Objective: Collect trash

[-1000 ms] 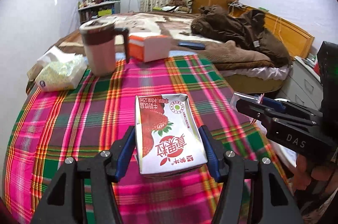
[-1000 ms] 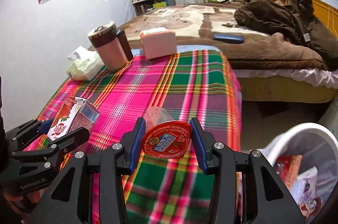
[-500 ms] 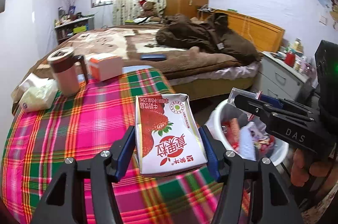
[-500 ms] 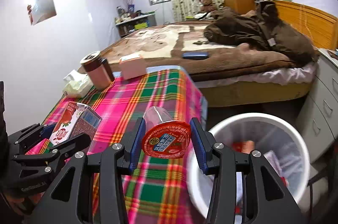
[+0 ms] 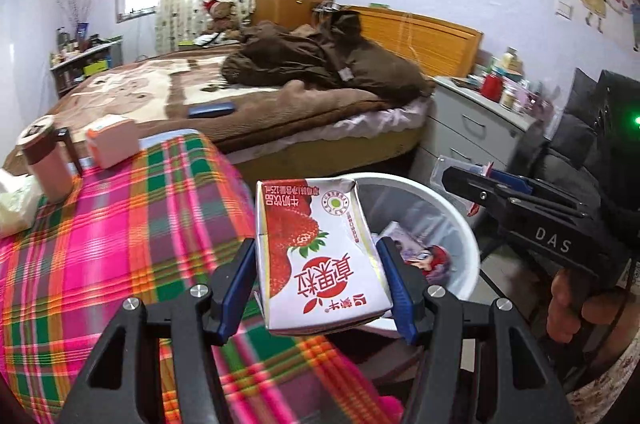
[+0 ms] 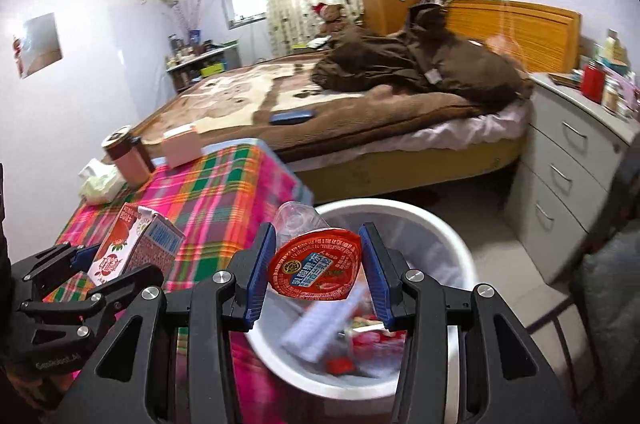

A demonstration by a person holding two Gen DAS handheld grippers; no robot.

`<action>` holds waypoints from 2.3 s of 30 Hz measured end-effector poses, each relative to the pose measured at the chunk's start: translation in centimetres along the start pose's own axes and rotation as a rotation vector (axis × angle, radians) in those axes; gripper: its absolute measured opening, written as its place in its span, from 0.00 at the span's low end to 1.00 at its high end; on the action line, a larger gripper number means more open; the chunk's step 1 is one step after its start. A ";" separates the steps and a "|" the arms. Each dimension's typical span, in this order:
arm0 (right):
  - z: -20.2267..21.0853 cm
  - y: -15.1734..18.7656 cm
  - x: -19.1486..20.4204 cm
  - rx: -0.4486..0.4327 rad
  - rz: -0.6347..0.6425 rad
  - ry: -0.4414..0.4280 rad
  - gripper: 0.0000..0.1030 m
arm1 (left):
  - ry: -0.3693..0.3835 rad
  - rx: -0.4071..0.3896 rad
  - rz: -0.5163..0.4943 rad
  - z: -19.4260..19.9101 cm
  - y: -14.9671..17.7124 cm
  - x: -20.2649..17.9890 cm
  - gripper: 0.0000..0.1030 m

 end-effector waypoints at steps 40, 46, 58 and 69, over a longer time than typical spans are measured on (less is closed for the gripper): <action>-2.0 2.5 -5.5 0.073 -0.052 0.077 0.62 | 0.023 0.063 0.021 -4.1 1.5 -2.8 0.74; 0.1 2.7 -3.8 0.027 -0.043 0.079 0.62 | -0.066 0.004 0.032 -1.2 1.8 -1.5 0.74; 5.2 4.3 1.4 -0.108 0.035 0.074 0.62 | -0.214 -0.106 0.085 6.8 4.8 2.1 0.74; 6.0 6.8 4.2 -0.116 0.059 0.044 0.62 | -0.329 -0.160 0.114 10.9 8.3 4.2 0.74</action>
Point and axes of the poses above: each gripper's, at about its wrist camera, not at the fingertips, and z roughly against the way its jaws point, x to its left, y to its underside, the point moved 7 cm from there along -z, roughly the way its jaws point, and after that the axes turned 1 degree about y, right-handed, at the moved point
